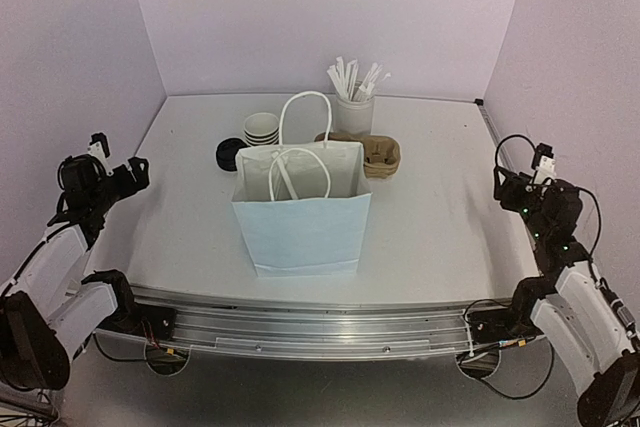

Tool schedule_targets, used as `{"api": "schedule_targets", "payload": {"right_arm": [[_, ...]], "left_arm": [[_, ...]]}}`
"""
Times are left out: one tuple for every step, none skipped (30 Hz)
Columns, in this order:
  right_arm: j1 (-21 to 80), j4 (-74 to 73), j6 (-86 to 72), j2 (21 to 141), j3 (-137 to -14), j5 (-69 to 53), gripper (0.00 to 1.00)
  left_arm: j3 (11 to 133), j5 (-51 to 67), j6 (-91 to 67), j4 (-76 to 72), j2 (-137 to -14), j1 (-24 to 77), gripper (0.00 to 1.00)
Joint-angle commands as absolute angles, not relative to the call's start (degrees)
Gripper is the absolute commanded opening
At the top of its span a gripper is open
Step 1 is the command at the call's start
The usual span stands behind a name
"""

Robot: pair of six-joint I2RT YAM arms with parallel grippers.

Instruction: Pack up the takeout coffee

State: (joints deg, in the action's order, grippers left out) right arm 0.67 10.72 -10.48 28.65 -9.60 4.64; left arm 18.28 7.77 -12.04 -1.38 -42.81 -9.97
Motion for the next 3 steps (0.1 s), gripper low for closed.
{"api": "schedule_targets", "payload": {"right_arm": [[0.5,13.6,-10.5,29.0,-9.3,3.3,0.69],[0.5,13.8,-10.6,29.3,-9.4,3.1,0.68],[0.5,14.0,-10.7,29.5,-9.3,3.0,0.68]], "left_arm": [[18.7,6.9,-12.0,-0.4,-42.5,-10.3,1.00],[18.5,6.6,-12.1,-0.5,-42.4,-10.3,1.00],[18.5,6.5,-12.4,-0.4,-42.3,-10.3,1.00]]}}
